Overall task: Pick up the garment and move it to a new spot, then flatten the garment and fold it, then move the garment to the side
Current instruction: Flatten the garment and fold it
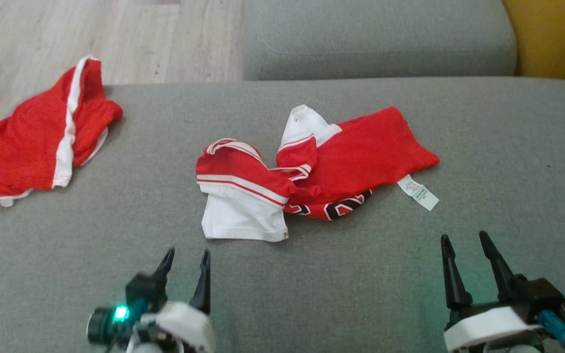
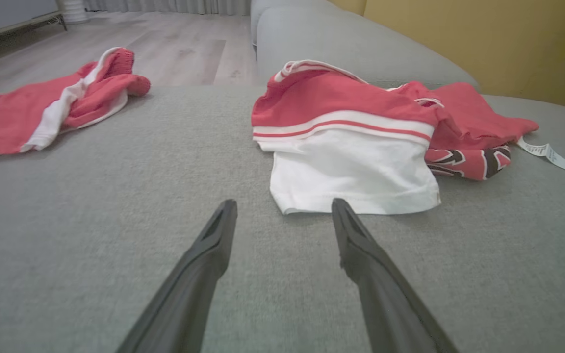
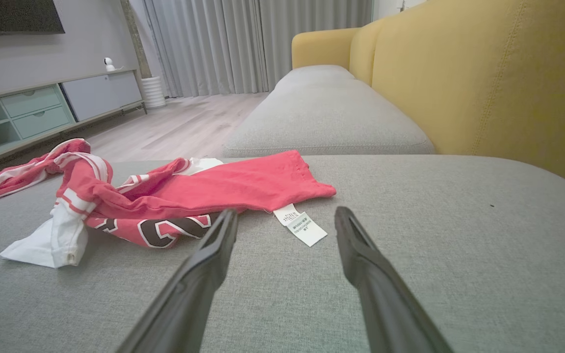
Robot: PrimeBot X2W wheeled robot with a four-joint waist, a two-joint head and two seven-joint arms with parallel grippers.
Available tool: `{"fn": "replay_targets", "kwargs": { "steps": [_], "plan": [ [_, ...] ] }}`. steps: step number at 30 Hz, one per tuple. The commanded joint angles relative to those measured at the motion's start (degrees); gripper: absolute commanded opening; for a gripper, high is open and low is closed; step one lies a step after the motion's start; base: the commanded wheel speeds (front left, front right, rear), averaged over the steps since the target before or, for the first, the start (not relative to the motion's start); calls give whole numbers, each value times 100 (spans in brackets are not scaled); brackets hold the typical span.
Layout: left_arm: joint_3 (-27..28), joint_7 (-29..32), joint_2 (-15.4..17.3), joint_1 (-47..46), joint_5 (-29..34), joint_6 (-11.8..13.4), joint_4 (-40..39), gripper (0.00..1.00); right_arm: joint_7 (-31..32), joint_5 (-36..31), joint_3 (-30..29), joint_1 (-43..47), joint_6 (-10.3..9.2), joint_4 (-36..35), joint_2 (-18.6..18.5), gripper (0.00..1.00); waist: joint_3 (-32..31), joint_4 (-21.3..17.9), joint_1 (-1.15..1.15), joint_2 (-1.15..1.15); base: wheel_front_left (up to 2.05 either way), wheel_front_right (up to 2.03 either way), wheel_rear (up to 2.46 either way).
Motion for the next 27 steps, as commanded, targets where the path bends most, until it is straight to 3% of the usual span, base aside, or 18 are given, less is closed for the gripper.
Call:
{"fn": "replay_targets", "kwargs": {
  "steps": [1,17,18,19,20,27],
  "plan": [
    [160,87,8,-563,8,-46,-43,100,-63,-51,172,-350,44,-192,-33,100,150,-57,0,0,0,0,0],
    [143,546,-291,-2085,-164,-358,1903,100,-23,-271,161,-865,44,-251,-33,100,1124,-520,0,0,0,0,0],
    [107,584,-320,-2115,-176,-416,1970,91,-24,-279,141,-872,44,-249,-33,100,1138,-518,0,0,0,0,0],
    [78,611,-353,-2141,-193,-468,2018,40,-25,-284,120,-883,44,-247,-33,100,1151,-511,0,0,0,0,0],
    [34,641,-378,-2164,-193,-519,2055,0,-25,-288,96,-902,44,-244,-33,100,1162,-500,0,0,0,0,0],
    [-90,482,-466,-2208,-146,-577,1978,0,120,-575,-115,-1332,44,-212,-33,100,1192,-343,0,0,0,0,0]
  ]
}}
